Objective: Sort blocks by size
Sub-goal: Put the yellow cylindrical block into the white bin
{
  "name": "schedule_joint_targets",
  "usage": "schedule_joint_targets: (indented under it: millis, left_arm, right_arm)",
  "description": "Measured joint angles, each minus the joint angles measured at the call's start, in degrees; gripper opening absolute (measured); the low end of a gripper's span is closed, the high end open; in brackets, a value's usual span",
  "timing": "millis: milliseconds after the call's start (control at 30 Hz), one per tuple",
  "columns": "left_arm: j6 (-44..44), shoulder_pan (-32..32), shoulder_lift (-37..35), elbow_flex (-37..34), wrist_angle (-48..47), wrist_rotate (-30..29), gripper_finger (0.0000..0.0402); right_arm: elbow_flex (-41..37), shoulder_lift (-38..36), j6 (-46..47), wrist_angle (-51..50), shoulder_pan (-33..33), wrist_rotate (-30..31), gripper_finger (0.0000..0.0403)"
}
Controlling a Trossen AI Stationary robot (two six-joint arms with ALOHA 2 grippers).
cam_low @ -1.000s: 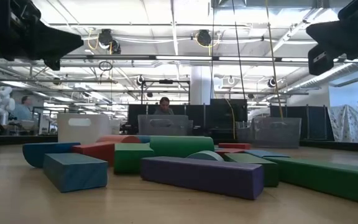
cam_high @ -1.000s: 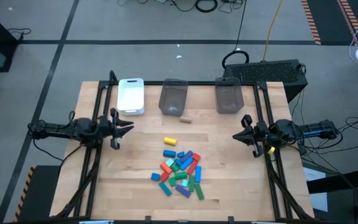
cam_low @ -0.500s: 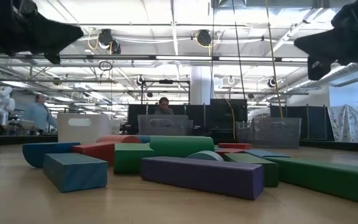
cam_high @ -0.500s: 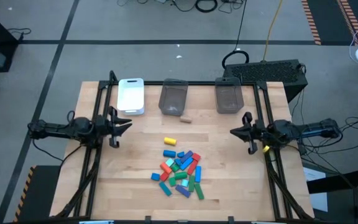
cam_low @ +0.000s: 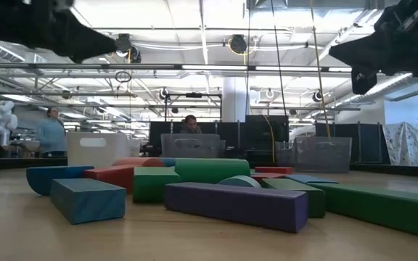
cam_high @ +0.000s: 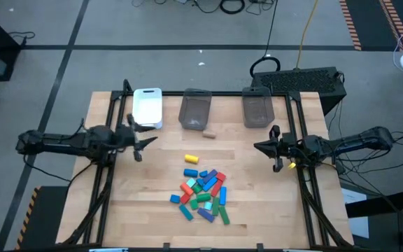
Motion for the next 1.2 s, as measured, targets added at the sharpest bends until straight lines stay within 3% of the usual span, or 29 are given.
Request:
schedule_joint_targets:
  millis: [233,433,667,900,1200]
  left_arm:
    - [-1.5,0.4,17.4,4.5,0.8,5.0,0.0179]
    - [-1.5,0.4,27.2,8.6,1.0,5.3,0.0179]
    - [-1.6,0.4,35.8,11.7,0.9,9.8,0.0179]
    - [-1.1,0.3,47.2,14.6,1.5,14.0,0.0179]
    - [0.7,0.4,55.8,17.5,2.0,15.8,0.0179]
  right_arm:
    - [4.1,10.0,-0.3,-0.2,-0.4,2.0,0.0002]
    - [7.3,17.5,-4.3,-0.2,-0.4,1.9,0.0008]
    - [9.4,24.4,-4.9,0.0,-0.4,2.2,0.0071]
    - [10.0,29.1,-7.6,3.4,-0.4,6.5,0.0145]
    - [10.0,31.6,-6.9,6.8,-0.4,6.5,0.0175]
